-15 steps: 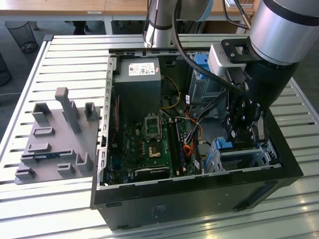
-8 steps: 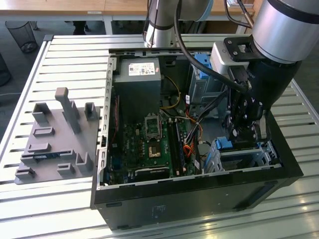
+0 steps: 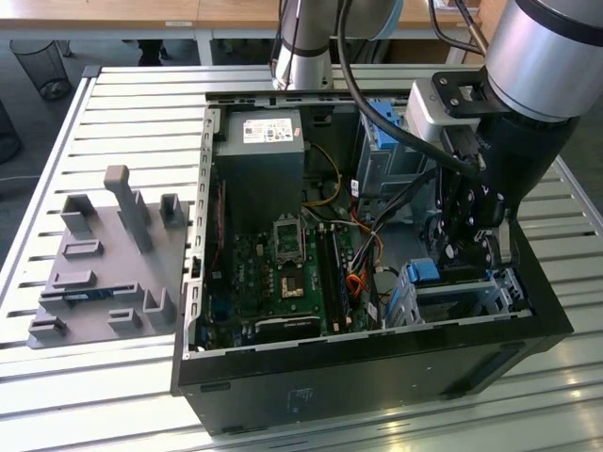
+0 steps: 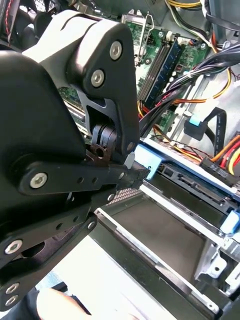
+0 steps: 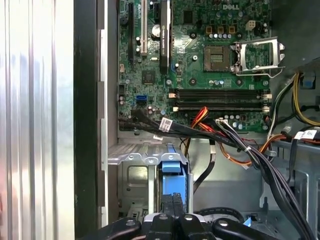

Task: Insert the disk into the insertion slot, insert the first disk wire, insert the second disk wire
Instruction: 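Insert the first disk wire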

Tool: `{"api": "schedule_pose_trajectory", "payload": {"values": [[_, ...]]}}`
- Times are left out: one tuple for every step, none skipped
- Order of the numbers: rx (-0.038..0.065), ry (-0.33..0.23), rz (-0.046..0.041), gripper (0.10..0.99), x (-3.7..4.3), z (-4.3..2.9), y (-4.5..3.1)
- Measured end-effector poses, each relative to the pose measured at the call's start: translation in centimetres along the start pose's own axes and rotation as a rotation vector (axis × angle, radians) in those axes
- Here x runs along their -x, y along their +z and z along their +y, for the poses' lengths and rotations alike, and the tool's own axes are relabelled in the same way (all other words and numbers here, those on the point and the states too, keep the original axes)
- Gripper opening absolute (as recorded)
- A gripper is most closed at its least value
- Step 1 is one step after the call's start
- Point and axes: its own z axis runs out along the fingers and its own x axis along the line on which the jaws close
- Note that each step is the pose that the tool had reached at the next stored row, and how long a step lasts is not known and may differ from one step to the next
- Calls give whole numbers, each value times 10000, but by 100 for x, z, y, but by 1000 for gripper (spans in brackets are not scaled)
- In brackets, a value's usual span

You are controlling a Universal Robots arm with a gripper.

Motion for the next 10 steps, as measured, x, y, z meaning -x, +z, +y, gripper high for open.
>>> {"api": "schedule_pose_trajectory", "payload": {"values": [[8,-1,-10,106,0,-10,-1],[9,0,-25,106,1,-18,-1],[10,1,-37,106,1,-24,-5],[10,1,-58,106,1,-28,-15],[10,2,-77,106,1,-30,-31],[10,3,-85,106,2,-31,-54],[11,3,-92,106,3,-33,-79],[11,2,-94,106,6,-36,-103],[11,3,-95,106,9,-38,-123],[11,4,-95,106,13,-40,-136]]}}
